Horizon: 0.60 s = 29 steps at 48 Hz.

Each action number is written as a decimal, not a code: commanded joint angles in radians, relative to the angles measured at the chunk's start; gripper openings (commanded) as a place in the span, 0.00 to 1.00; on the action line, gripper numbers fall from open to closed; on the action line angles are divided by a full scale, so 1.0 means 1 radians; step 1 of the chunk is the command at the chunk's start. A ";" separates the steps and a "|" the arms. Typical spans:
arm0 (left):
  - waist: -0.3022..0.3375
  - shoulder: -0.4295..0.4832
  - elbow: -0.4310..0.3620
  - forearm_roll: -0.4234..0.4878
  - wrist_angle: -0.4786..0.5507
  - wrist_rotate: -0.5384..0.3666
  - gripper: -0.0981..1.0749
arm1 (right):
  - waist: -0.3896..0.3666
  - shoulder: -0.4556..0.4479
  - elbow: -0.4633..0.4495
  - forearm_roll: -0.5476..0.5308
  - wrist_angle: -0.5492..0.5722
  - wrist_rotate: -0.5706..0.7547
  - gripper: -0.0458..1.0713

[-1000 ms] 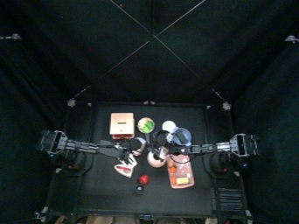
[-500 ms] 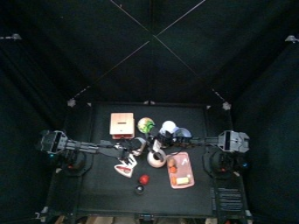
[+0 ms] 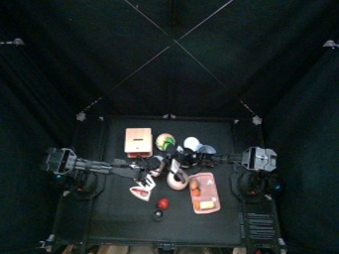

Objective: Put pairing knife back in holder

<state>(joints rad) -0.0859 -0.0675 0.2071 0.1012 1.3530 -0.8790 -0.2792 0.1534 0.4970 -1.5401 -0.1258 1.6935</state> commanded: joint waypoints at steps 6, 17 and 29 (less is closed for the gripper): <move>0.008 -0.005 -0.028 0.003 -0.003 -0.002 0.52 | 0.005 -0.020 -0.029 0.003 -0.048 -0.003 0.33; 0.008 0.008 -0.052 0.002 -0.003 -0.002 0.52 | 0.005 -0.020 -0.037 0.020 -0.058 -0.003 0.33; 0.012 0.048 -0.078 0.000 -0.003 -0.002 0.52 | 0.005 -0.018 -0.037 0.020 -0.071 -0.003 0.33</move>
<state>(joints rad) -0.0859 -0.0245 0.1641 0.0997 1.3530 -0.8836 -0.2761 0.1534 0.4847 -1.5217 -0.1871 1.6920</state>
